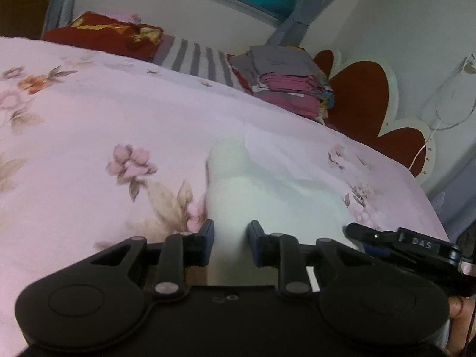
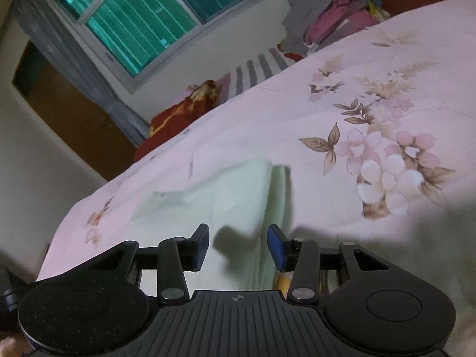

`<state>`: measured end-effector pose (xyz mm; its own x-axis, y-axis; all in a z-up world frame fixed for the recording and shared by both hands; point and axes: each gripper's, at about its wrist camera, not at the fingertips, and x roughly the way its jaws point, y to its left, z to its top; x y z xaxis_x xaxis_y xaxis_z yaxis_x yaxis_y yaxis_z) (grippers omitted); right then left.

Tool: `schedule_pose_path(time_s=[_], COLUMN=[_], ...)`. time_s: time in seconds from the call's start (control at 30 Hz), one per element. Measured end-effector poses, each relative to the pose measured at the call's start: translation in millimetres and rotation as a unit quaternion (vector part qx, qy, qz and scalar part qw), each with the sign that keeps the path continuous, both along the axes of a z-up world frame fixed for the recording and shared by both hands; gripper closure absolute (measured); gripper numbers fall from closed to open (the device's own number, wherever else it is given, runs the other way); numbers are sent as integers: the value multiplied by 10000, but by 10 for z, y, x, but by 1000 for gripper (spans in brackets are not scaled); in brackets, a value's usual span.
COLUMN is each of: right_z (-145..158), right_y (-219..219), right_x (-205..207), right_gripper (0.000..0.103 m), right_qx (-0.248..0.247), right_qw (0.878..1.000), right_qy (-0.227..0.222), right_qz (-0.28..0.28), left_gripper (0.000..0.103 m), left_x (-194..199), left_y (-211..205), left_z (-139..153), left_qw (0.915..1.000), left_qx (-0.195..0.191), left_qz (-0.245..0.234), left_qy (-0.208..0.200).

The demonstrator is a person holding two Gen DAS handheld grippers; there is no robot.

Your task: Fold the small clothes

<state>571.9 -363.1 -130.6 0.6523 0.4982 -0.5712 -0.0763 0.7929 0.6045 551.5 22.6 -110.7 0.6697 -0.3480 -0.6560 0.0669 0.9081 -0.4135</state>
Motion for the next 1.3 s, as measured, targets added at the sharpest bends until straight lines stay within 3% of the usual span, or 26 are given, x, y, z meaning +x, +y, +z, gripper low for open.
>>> schedule_pose_path(time_s=[0.07, 0.1, 0.13, 0.23, 0.3, 0.33, 0.47, 0.57, 0.63, 0.77, 0.83, 0.9, 0.97, 1.07, 1.1, 1.13, 1.17, 1.23, 1.3], right_z=[-60, -70, -36, 134, 28, -144, -120, -44, 106, 260, 163, -53, -49, 137, 193, 258, 292, 354, 350], right_y=[9, 24, 35, 98, 145, 159, 131, 137, 162, 406, 523, 612, 577, 572, 532, 500, 468, 378, 305], right_x=[132, 160, 129, -54, -61, 15, -27, -89, -125, 19, 128, 231, 227, 105, 69, -36, -141, -355, -521], right_gripper=[60, 74, 97, 97, 97, 97, 97, 97, 97, 97, 97, 97, 97, 97, 94, 72, 39, 35, 40], right_qx=[-27, -63, -91, -435, -993, -1180, -1187, -1444, -1621, -1607, -1644, -2307, -2231, -2351, -2208, -2089, -2044, -1855, -1564], right_qw=[10000, 10000, 9998, 9939, 9912, 9920, 9917, 9879, 9821, 9811, 9820, 9716, 9738, 9702, 9730, 9751, 9756, 9784, 9840], right_qy=[75, 39, -188, -1001, -869, -443, -483, -510, -813, -1082, -885, -458, -410, -576, -661, -722, -770, -871, -786], right_qz=[-13, -14, 46, 154, 79, 78, -117, -244, -517, -7, 280, 272, 172, 110, 127, 201, 213, 286, 327], left_gripper=[78, 79, 79, 76, 57, 57, 61, 63, 63, 63, 63, 63, 63, 63, 63, 63, 63, 63, 62], left_x=[125, 152, 158, 193, 238, 260, 318, 316, 389, 635, 694, 720, 636, 331, 184, 90, -49, -215, -294], left_y=[-10, -4, -4, 6, 37, 68, 82, 151, 118, -150, -255, -306, -301, -147, -72, -7, 76, 171, 200], left_z=[-55, -78, -88, -235, -388, -400, -280, -116, -59, -190, -275, -251, -165, -17, 3, 9, -3, -60, -144], left_qw=[9999, 9996, 9991, 9989, 9994, 9990, 9984, 9968, 9949, 9932, 9931, 9930, 9919, 9896, 9897, 9901, 9910, 9936, 9954], left_qx=[-142, -275, -328, -293, -316, -438, -389, -537, -564, -208, -37, 40, 190, 63, 90, 95, 53, -52, -56], left_qz=[-46, -93, -154, -247, -158, -122, -409, -453, -618, -1123, -1168, -1183, -1247, -1337, -1323, -1285, -1215, -1044, -916], left_qy=[6, -68, -203, -254, -40, 50, 34, -376, -557, -239, -99, -42, -157, -517, -542, -551, -555, -418, -279])
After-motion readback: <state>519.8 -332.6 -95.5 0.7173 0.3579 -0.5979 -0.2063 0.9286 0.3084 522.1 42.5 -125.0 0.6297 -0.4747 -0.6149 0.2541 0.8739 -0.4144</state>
